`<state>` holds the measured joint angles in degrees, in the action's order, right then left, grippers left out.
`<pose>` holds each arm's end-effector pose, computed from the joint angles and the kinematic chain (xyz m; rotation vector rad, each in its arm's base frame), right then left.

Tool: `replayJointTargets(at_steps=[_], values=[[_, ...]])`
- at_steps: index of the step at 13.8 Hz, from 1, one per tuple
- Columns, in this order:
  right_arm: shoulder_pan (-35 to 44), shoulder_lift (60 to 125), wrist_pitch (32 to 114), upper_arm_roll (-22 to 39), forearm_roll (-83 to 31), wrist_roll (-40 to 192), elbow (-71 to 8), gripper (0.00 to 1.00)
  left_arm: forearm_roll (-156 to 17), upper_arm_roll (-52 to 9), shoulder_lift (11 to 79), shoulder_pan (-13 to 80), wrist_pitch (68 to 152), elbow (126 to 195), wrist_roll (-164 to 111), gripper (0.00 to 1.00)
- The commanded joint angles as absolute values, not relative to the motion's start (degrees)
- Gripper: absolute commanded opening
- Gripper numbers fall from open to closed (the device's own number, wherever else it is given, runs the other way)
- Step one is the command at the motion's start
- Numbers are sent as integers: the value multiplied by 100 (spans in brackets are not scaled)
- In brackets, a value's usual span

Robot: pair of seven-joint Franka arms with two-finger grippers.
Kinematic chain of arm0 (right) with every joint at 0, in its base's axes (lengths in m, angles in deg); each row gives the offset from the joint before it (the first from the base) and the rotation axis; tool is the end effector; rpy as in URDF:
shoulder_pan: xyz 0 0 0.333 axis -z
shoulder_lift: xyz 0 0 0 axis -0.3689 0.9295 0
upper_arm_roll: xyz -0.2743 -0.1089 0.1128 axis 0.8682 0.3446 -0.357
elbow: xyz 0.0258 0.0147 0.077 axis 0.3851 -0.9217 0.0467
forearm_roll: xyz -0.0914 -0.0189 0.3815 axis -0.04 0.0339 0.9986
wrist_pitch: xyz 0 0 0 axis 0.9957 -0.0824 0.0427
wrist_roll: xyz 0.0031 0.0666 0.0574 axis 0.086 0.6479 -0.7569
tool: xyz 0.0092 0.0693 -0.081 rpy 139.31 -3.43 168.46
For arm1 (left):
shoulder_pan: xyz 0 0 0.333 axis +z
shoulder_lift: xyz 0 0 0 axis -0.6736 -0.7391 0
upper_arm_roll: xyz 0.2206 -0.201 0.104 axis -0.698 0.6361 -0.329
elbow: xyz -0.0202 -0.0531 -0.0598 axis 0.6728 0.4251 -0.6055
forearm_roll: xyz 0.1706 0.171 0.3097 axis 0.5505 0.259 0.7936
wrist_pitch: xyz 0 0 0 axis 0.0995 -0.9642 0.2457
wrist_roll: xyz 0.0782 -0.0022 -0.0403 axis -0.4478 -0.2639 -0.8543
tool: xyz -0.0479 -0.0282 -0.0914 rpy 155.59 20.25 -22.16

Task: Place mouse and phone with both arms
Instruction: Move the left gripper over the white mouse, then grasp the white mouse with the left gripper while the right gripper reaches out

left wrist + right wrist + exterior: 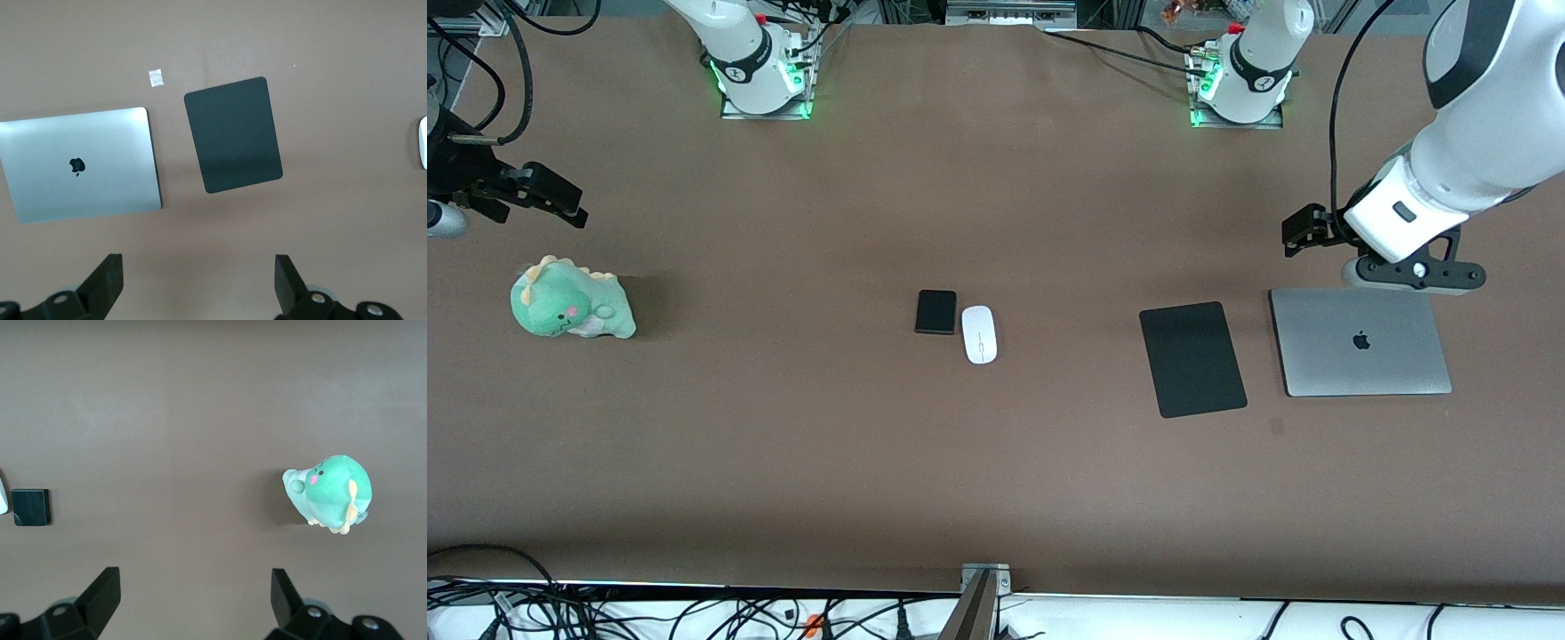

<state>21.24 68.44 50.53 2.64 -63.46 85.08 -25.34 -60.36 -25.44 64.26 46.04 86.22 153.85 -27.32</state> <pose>0.5552 0.0044 0.6103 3.1245 -0.0925 0.0184 0.5767 -0.1020 0.5447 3.1270 -0.0949 -0.1636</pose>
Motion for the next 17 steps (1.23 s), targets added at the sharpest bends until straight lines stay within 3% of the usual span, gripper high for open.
replayJointTargets(at_steps=[1,5,9,14,17], values=[[2139,6741,5023,243,-6341,8478,-2591,100,-6125,-2407,6411,4603,8447,15260,-2908,100],[2139,6741,5023,243,-6341,8505,-2600,100,-6142,-1765,6026,4595,8596,15251,-3840,100],[2130,6759,5032,234,-6350,8522,-2609,100,-6292,-1325,5235,4359,9430,15233,-4849,100],[2130,6811,5023,234,-6350,8461,-2626,100,-6213,-1359,4199,3218,10756,15198,-6571,100],[2112,6943,5005,234,-6350,8452,-2635,100,-5644,-1474,3434,2531,11040,14515,-7310,100]])
